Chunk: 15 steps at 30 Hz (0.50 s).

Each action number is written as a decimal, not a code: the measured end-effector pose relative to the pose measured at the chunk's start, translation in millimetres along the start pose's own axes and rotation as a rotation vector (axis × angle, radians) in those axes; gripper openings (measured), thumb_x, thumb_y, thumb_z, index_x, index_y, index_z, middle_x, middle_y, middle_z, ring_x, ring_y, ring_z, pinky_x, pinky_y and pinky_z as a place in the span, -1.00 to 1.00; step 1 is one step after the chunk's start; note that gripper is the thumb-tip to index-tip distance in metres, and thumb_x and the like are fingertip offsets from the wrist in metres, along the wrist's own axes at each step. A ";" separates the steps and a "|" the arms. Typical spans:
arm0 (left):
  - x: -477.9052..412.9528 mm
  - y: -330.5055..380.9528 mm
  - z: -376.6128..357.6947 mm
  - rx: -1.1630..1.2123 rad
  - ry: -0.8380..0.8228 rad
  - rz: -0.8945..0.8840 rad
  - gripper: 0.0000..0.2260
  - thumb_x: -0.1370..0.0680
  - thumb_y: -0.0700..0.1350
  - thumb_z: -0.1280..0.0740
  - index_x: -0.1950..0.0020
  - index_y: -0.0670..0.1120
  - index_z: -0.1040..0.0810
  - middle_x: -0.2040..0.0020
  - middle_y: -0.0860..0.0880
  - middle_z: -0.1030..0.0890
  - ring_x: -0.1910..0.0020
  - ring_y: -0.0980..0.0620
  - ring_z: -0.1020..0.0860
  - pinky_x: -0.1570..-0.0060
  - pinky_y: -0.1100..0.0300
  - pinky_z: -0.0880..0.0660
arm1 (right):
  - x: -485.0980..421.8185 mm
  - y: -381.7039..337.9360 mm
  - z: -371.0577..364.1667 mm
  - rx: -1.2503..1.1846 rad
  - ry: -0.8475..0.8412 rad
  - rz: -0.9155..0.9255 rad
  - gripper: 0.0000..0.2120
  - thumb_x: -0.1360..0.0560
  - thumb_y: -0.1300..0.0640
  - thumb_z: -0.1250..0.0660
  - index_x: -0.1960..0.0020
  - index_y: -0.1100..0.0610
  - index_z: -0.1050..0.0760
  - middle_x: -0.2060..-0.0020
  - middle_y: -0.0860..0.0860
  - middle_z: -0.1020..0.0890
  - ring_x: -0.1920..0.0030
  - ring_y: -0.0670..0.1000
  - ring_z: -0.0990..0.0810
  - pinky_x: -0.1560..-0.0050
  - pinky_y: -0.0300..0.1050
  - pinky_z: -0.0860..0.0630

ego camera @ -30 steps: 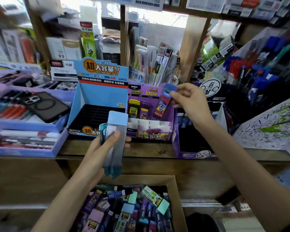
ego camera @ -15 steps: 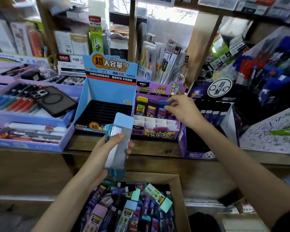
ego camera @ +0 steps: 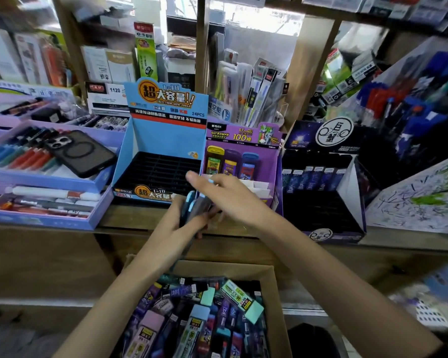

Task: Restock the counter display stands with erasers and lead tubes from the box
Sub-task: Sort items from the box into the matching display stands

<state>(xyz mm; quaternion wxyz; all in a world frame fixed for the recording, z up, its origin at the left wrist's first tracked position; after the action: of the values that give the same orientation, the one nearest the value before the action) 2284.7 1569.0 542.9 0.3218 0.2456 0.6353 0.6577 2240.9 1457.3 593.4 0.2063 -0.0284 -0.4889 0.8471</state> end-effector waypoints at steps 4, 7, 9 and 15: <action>6.4 3.7 8.0 -0.024 0.031 -0.021 -0.63 -0.42 0.15 -0.35 -0.13 -0.01 -0.43 0.13 0.06 -0.60 0.16 0.18 -0.57 0.20 0.37 -0.47 | -4.6 -0.4 -8.0 -0.223 -0.034 -0.048 -0.66 -0.50 -0.11 -0.31 -0.08 0.16 -0.48 0.06 0.13 -0.63 0.10 0.09 -0.62 0.14 -0.02 -0.57; 8.0 5.6 17.6 0.075 0.050 -0.019 -0.63 -0.44 0.15 -0.39 -0.11 -0.02 -0.44 0.02 -0.01 -0.63 0.03 0.10 -0.61 0.07 0.28 -0.55 | -6.9 1.3 -1.2 -0.429 0.030 -0.092 -0.71 -0.52 0.18 -0.32 -0.21 0.25 -0.43 -0.09 0.22 -0.58 -0.08 0.17 -0.60 -0.13 0.10 -0.54; 5.7 8.3 25.7 0.088 0.101 -0.031 -0.63 -0.42 0.10 -0.42 -0.06 -0.10 -0.43 0.01 -0.20 -0.61 0.09 0.01 -0.62 0.10 0.12 -0.56 | -6.8 -4.0 1.8 -0.563 0.034 -0.080 -0.70 -0.54 0.28 -0.28 -0.24 0.35 -0.41 -0.12 0.29 -0.57 -0.09 0.20 -0.60 -0.09 0.05 -0.57; -2.1 10.4 61.3 0.028 0.220 -0.071 -0.72 -0.42 0.12 -0.29 0.15 -0.08 -0.40 0.40 0.03 -0.44 0.45 0.11 -0.37 0.46 0.26 -0.32 | -21.3 -53.5 35.4 -0.417 0.186 0.108 -0.96 -0.51 0.25 -0.33 0.08 0.13 -0.52 -0.07 0.20 -0.61 -0.08 0.18 -0.60 -0.16 0.14 -0.53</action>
<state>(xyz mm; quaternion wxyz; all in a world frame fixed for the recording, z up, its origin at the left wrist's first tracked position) 2329.8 1609.1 557.8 0.2699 0.1537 0.6843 0.6598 2268.8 1443.7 653.6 0.1945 -0.1745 -0.6299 0.7314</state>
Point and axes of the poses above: each hand's wrist, its own x-axis away from the middle knuckle, its own z-axis out of the back of the hand, y = z × x, the point moved 5 cm from there along -x, towards the middle knuckle
